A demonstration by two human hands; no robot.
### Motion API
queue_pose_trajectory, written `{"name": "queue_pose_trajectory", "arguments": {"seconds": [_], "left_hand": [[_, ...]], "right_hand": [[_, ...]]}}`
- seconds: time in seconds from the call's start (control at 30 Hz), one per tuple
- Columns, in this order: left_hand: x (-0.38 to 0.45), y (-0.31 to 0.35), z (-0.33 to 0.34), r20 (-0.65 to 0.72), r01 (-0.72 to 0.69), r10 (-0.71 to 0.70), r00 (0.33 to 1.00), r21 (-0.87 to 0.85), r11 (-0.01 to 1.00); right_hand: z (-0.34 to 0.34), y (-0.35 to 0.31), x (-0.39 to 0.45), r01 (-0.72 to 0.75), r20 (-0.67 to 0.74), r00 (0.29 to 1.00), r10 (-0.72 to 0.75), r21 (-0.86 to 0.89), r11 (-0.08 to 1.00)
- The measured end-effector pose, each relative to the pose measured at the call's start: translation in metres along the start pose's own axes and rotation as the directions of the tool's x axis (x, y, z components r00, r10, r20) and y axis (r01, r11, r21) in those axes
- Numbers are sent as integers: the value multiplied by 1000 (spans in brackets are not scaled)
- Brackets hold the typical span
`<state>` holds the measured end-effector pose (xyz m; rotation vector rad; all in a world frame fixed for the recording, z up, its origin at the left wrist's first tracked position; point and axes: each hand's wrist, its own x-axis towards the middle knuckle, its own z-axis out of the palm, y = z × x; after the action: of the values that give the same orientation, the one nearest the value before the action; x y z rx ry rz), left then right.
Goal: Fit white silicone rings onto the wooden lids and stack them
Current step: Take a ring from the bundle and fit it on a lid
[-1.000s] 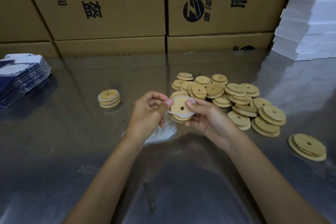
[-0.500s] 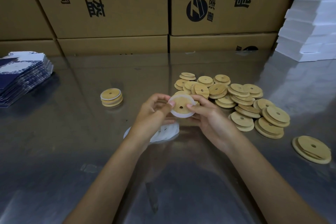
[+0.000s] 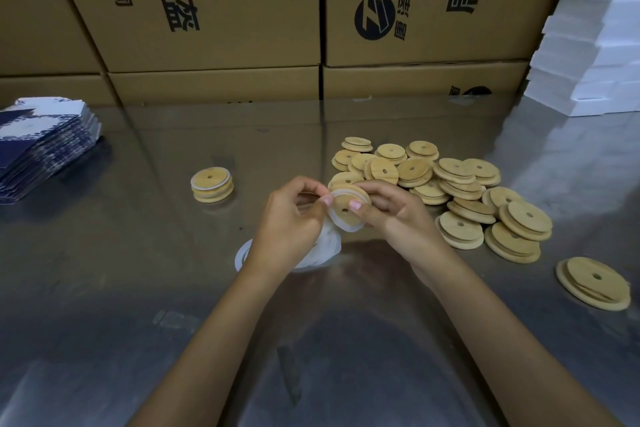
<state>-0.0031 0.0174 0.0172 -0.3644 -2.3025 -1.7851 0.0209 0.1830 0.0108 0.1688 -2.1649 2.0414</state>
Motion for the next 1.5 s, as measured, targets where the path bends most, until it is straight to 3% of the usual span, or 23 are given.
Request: {"name": "queue_pose_trajectory", "arguments": {"seconds": [0.23, 0.37, 0.47, 0.6, 0.73, 0.97, 1.23, 1.37, 1.5], "left_hand": [[1, -2, -3, -70, -7, 17, 997, 140, 990], [0, 1, -3, -56, -128, 153, 987, 318, 940], [-2, 4, -2, -28, -183, 206, 978, 359, 915], [-3, 3, -2, -8, -166, 176, 984, 292, 942], [-2, -2, -2, -1, -131, 140, 990, 338, 932], [-4, -2, 2, -60, -121, 149, 987, 339, 933], [-4, -5, 4, -26, -144, 161, 987, 327, 934], [0, -6, 2, -76, -27, 42, 996, 181, 983], [3, -4, -3, -33, 94, -93, 995, 14, 995]], "right_hand": [[1, 1, 0, 34, 7, 999, -34, 18, 999], [1, 0, 1, -28, -20, 999, 31, 127, 992], [-1, -1, 1, -68, -37, 996, 76, 183, 981], [-4, 0, 1, -115, -24, 992, 124, 227, 967], [-2, 2, 4, -145, -36, 986, 163, 298, 943], [4, 5, 2, -166, 20, 986, 166, 265, 950], [5, 3, 0, -184, -16, 982, 190, 182, 966], [5, 3, 1, -163, 3, 986, 166, 180, 970], [3, 3, 3, -162, 15, 987, 162, 218, 963]]}}
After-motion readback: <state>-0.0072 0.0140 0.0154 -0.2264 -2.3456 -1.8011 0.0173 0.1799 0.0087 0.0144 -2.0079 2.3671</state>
